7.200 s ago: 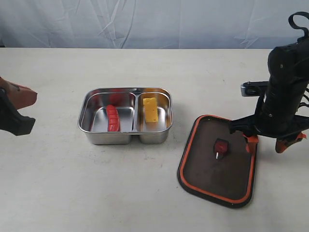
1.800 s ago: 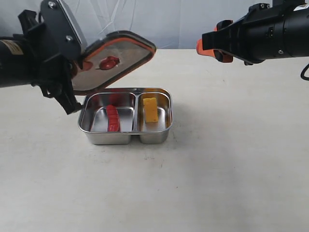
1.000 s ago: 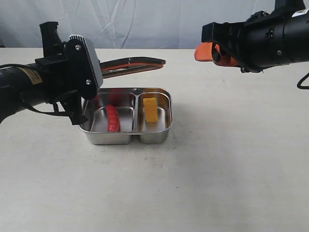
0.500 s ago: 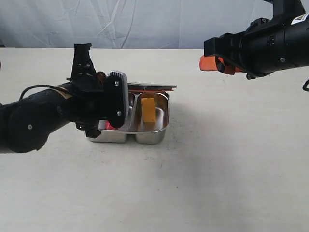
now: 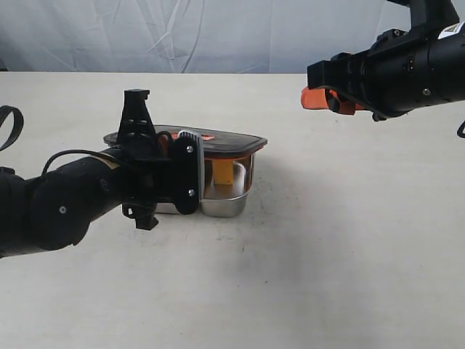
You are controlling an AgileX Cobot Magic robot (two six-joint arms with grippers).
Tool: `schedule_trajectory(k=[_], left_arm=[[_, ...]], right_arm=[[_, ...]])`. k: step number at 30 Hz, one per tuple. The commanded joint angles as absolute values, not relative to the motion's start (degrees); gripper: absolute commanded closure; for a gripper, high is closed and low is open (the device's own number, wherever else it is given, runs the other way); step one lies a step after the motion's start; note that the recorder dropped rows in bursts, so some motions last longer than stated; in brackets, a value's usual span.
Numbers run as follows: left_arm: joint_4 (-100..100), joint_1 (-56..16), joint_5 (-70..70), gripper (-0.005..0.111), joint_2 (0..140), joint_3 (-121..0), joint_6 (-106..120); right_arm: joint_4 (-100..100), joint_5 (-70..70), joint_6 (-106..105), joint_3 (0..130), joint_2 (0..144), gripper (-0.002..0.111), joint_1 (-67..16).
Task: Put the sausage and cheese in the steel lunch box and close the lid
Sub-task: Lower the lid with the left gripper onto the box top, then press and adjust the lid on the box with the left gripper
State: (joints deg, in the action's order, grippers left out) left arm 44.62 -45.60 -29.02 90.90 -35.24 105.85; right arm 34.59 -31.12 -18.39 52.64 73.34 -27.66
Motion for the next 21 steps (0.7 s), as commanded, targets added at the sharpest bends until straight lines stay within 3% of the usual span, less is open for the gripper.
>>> schedule_trajectory(k=[1,5,15,21], left_arm=[[46.45,-45.82,-25.75,0.107,91.06,-34.84,105.39],[46.70,-45.82,-18.85,0.101,91.06,-34.84,105.39],[52.30,-45.82,-16.08,0.069,91.06,-34.84,105.39],[54.49,-45.82,-15.15,0.056,91.06,-34.84,105.39]], right_arm=[[33.91,-31.28,-18.49,52.76,72.93,0.060,-27.32],[33.91,-31.28,-18.49,52.76,72.93,0.060,-27.32],[33.91,-31.28,-18.49,52.76,72.93,0.060,-27.32],[33.91,-31.28,-18.49,52.76,72.93,0.060,-27.32]])
